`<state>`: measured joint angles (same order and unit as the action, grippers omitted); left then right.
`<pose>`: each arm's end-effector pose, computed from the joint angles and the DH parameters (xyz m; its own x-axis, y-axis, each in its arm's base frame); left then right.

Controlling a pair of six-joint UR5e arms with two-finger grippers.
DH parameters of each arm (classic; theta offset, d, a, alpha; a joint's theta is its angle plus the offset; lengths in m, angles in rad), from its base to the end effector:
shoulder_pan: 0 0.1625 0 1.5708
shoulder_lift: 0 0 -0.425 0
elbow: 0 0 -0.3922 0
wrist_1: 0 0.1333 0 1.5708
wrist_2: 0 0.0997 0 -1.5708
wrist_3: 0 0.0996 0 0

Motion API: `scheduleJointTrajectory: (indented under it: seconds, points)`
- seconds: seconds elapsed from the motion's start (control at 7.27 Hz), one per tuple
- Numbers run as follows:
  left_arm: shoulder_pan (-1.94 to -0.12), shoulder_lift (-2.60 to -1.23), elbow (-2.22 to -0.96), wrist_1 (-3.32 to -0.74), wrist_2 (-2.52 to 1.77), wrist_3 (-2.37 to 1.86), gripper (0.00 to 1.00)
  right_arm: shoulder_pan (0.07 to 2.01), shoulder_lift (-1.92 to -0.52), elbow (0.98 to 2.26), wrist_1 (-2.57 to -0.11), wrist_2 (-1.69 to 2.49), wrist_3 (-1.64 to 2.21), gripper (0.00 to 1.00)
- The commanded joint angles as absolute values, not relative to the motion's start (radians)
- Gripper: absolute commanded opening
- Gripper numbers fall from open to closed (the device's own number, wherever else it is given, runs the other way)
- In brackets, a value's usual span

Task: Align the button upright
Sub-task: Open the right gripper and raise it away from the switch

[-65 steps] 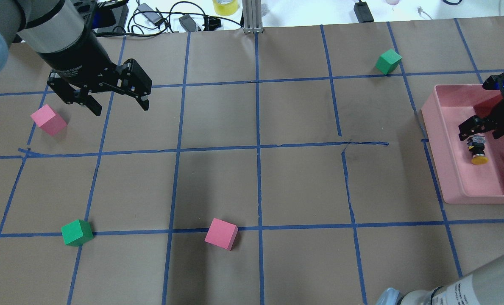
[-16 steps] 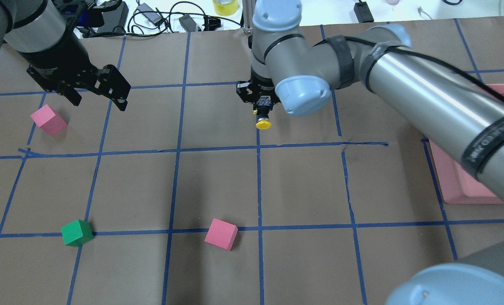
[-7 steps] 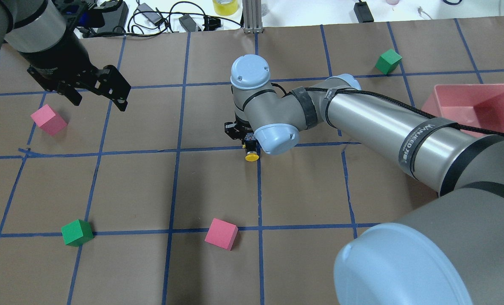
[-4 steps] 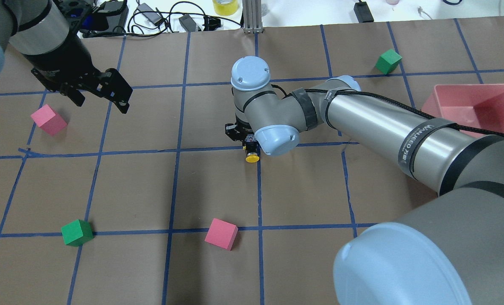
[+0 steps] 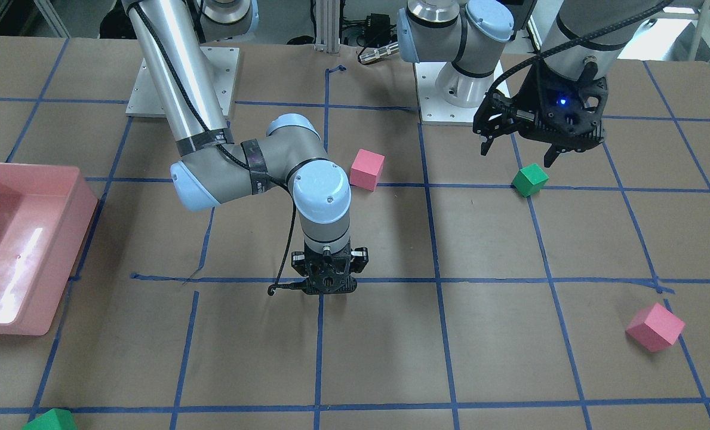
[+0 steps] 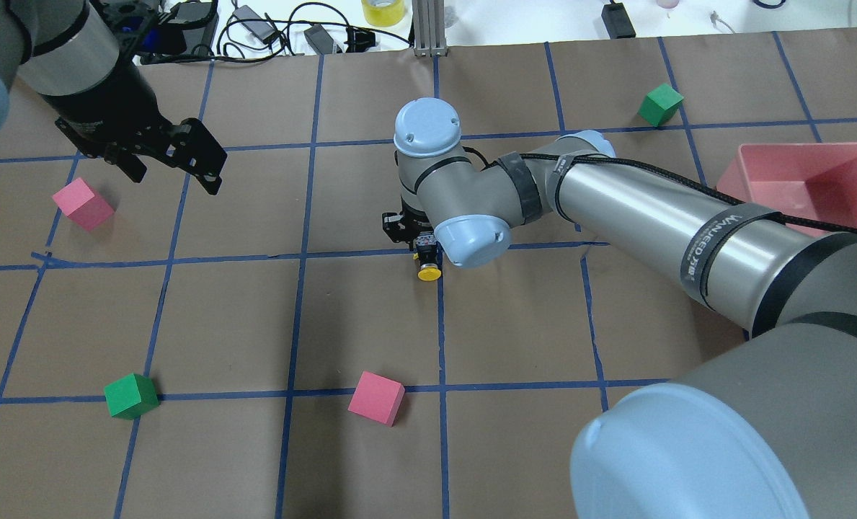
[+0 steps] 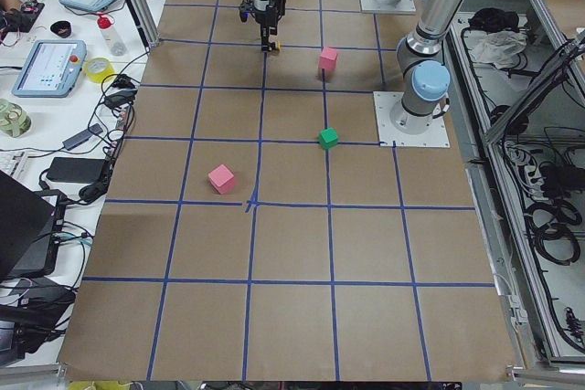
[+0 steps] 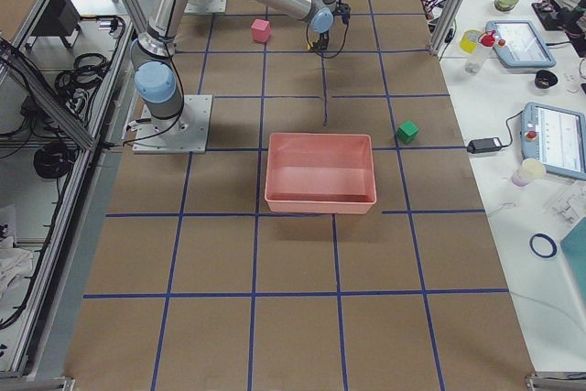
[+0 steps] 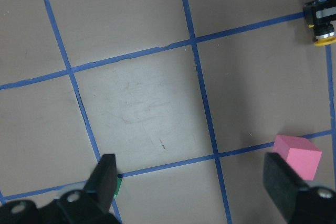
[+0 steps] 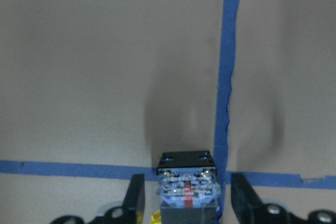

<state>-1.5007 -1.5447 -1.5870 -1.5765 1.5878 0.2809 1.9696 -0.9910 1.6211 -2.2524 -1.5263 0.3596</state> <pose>-0.0976 -0.4892 0.4921 -0.9777 0.2092 -0.0175 0.2092 0.9779 0.0007 0.3810 -0.5496 0.1927 -0.9974 -0.0412 -0.0597 -0.0393 0.9987 -0.0326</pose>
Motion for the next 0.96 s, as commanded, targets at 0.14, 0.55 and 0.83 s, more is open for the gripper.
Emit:
scheduleJointTrajectory:
  seconds: [0.14,0.55,0.83]
  points:
    - [-1.502,-1.539,-1.584,-1.543,1.589,0.281,1.00,1.956,-1.104,1.621,-2.214,-1.537,0.292,1.00]
    - [-1.497,-1.557,-1.627,-1.509,1.595,0.282,1.00,1.782,-1.383,1.600,-1.801,-1.537,0.116,1.00]
    - [-1.500,-1.557,-1.663,-1.505,1.597,0.284,1.00,1.677,-1.544,1.600,-1.689,-1.549,0.025,1.00]
